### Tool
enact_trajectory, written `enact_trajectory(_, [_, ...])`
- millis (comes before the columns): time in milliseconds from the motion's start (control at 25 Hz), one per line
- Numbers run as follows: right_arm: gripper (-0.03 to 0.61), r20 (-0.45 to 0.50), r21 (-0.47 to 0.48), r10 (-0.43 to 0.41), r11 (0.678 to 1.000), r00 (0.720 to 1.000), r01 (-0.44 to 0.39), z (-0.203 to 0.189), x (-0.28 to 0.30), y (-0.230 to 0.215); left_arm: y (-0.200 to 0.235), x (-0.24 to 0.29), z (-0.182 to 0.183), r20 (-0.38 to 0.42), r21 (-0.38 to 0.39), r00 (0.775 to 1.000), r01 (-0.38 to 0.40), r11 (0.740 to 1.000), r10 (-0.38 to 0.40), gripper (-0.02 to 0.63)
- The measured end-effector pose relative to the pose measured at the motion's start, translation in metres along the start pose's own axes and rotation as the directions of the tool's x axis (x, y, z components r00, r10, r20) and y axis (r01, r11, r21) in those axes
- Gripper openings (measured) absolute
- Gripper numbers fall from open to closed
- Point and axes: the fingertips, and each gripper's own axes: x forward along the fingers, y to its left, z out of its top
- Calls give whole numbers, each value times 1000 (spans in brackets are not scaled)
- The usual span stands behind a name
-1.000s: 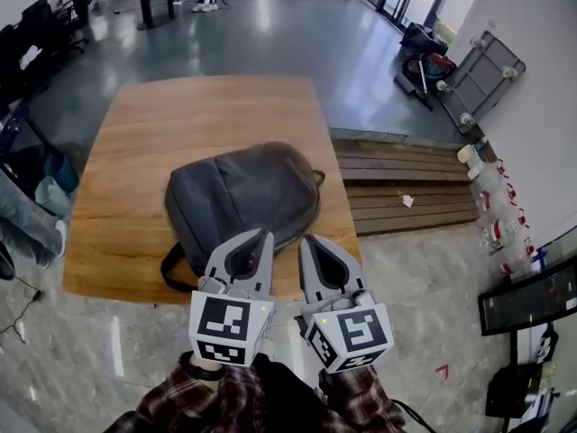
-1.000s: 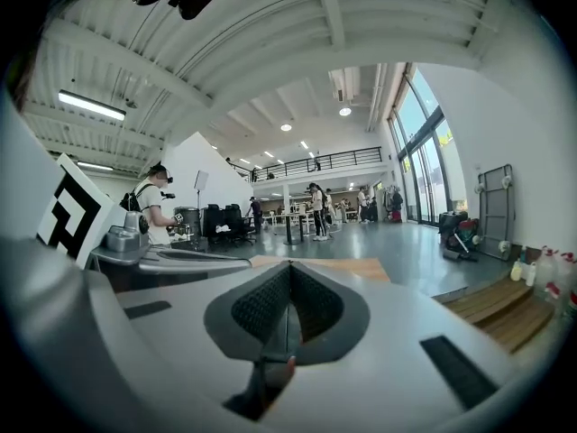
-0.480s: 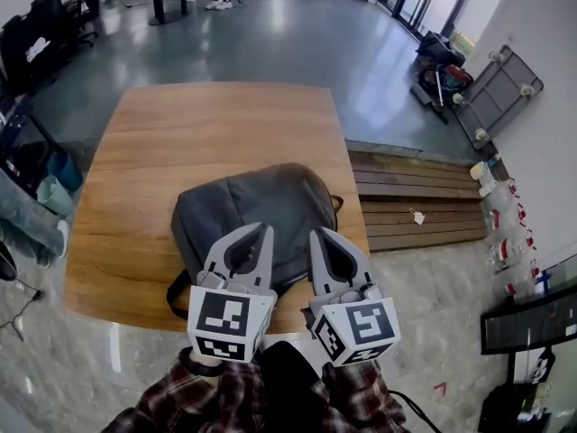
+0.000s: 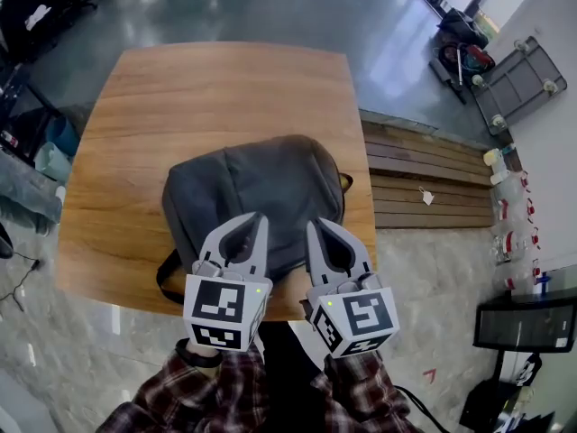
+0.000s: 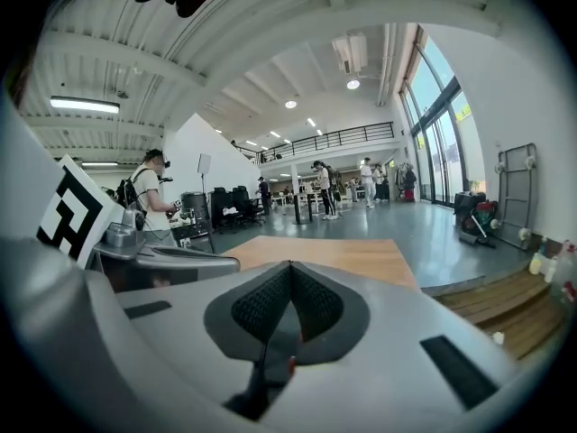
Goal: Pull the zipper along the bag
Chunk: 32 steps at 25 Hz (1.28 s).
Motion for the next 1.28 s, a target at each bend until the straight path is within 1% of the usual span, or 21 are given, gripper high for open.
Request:
enact_trajectory(80, [9, -56, 10, 25, 1000, 998, -24, -21, 6, -3, 6, 11, -24, -56, -4, 998, -17, 1000, 17, 8])
enact_trajectory(160, [9, -132, 26, 51, 998, 990, -48, -54, 9, -3, 13, 21, -60, -134, -16, 991, -32, 999, 29, 8])
enact_trajectory(280, [9, -245, 50, 76, 997, 967, -65, -111, 9, 0, 23, 30, -118, -252, -57, 967, -64, 996, 48, 8])
enact_trajectory(360, [9, -304, 77, 96, 994, 948, -76, -144, 9, 4, 28, 34, -149, -312, -76, 949, -84, 993, 57, 8])
enact_trajectory(480, [9, -374, 114, 132, 989, 918, -96, -182, 13, 10, 34, 37, -185, -385, -106, 921, -108, 988, 60, 8])
enact_trajectory(560, [9, -417, 117, 154, 986, 896, -115, -200, 15, 13, 36, 39, -202, -422, -121, 905, -121, 985, 59, 8])
enact_trajectory(640, [9, -468, 123, 192, 981, 863, -152, -219, 15, 17, 37, 42, -214, -438, -126, 897, -134, 983, 67, 8])
enact_trajectory(760, [11, -536, 163, 270, 963, 800, -216, -244, 9, 29, 38, 45, -221, -440, -118, 895, -146, 982, 80, 8])
enact_trajectory(840, [12, -569, 171, 294, 956, 768, -239, -257, 6, 34, 38, 46, -223, -440, -125, 895, -144, 982, 75, 8])
enact_trajectory(960, [19, -605, 160, 304, 952, 736, -262, -268, 7, 41, 38, 46, -225, -445, -139, 893, -143, 980, 67, 8])
enact_trajectory(1040, [49, -619, 176, 323, 945, 716, -274, -272, 9, 46, 38, 47, -225, -448, -140, 891, -144, 980, 66, 8])
enact_trajectory(1120, [74, -628, 183, 329, 943, 705, -278, -274, 12, 48, 38, 47, -225, -448, -142, 892, -142, 980, 65, 8])
enact_trajectory(1200, [75, -640, 175, 325, 944, 696, -280, -275, 16, 49, 39, 48, -225, -449, -143, 891, -141, 980, 62, 8])
enact_trajectory(1280, [75, -660, 165, 322, 943, 679, -287, -278, 20, 50, 39, 48, -226, -450, -142, 891, -141, 980, 63, 8])
